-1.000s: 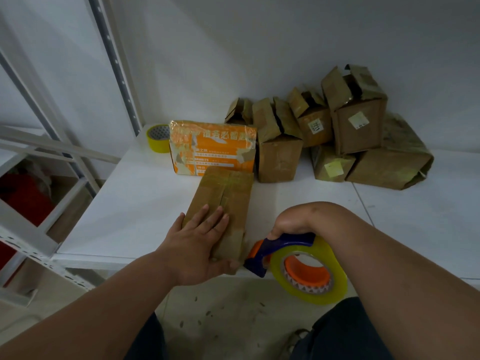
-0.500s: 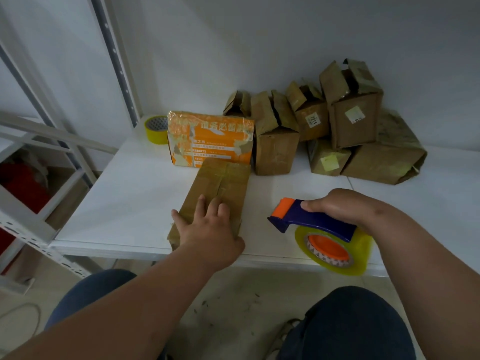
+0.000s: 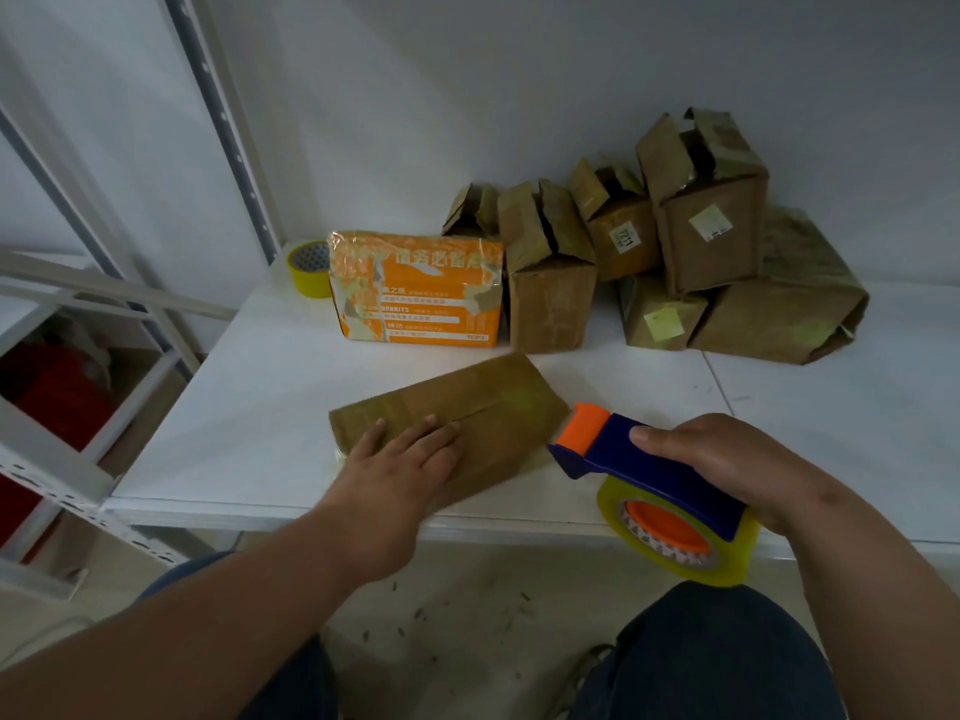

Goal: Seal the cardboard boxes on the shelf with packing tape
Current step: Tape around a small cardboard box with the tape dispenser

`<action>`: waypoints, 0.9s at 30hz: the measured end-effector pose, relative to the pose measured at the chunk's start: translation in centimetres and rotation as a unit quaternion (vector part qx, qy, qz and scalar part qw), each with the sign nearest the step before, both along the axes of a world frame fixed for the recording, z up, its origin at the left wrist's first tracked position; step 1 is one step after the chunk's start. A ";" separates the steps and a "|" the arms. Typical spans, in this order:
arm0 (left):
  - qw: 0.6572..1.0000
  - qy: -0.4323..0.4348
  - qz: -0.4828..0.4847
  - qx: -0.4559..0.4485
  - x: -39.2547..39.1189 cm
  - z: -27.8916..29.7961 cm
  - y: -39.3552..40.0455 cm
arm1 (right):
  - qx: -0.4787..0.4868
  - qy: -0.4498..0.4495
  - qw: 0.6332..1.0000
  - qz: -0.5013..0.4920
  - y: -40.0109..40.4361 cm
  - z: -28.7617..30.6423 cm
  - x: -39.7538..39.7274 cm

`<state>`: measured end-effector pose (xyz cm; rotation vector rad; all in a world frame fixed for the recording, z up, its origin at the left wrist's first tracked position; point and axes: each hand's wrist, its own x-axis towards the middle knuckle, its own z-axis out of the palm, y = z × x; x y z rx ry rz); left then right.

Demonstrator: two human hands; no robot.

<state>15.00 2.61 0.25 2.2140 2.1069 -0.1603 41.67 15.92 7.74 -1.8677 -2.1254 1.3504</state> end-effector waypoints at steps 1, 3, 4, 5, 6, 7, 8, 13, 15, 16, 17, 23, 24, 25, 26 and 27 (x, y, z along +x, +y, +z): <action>0.999 0.014 -0.045 0.027 -1.1 0.0 -0.3 | -0.001 0.012 1.000 -0.006 -0.1 0.3 0.6; 0.994 0.072 -0.078 0.024 -3.3 0.3 -0.8 | -0.003 0.040 0.999 -0.018 -0.4 0.7 1.6; 0.993 0.091 -0.070 0.033 -4.4 0.3 -0.7 | -0.005 0.055 0.998 -0.024 -0.5 0.9 1.9; 0.994 0.099 -0.049 0.026 -5.2 0.6 -0.6 | -0.007 0.070 0.997 -0.029 -0.6 1.0 2.1; 0.994 0.104 -0.016 0.020 -5.8 1.3 -0.3 | -0.007 0.081 0.996 -0.032 -0.6 1.1 2.2; 0.994 0.101 0.019 0.033 -6.1 2.0 -0.1 | -0.005 0.087 0.996 -0.032 -0.7 1.0 2.1; 0.992 0.091 0.056 0.064 -6.4 2.0 0.2 | -0.002 0.089 0.996 -0.031 -0.7 0.9 2.0; 0.985 -0.093 0.130 0.064 -2.3 0.3 0.3 | 0.015 0.094 0.995 -0.016 -0.8 0.4 0.5; 0.989 -0.077 0.123 -0.005 -0.7 -1.0 0.4 | 0.020 0.097 0.995 -0.012 -0.8 0.0 0.0; 0.990 -0.068 0.124 -0.012 -0.5 -1.3 0.4 | 0.026 0.096 0.995 -0.009 -0.7 -0.1 -0.2; 0.990 -0.070 0.121 -0.009 -0.7 -1.3 0.6 | 0.036 0.094 0.995 -0.005 -0.7 -0.2 -0.4; 0.995 0.001 -0.064 -0.074 -4.9 0.4 2.4 | 0.103 0.105 0.989 0.023 -1.0 -0.2 -0.8; 0.993 0.017 -0.091 -0.070 -5.4 0.9 2.6 | 0.110 0.108 0.988 0.027 -1.2 -0.3 -0.8; 0.993 0.021 -0.102 -0.055 -5.6 1.4 2.6 | 0.118 0.109 0.987 0.031 -1.2 -0.3 -0.8; 0.995 0.011 -0.093 -0.036 -5.4 1.8 2.5 | 0.126 0.110 0.985 0.033 -1.3 -0.4 -0.7; 0.998 -0.005 -0.066 -0.022 -4.6 2.2 2.2 | 0.135 0.109 0.984 0.034 -1.4 -0.5 -0.6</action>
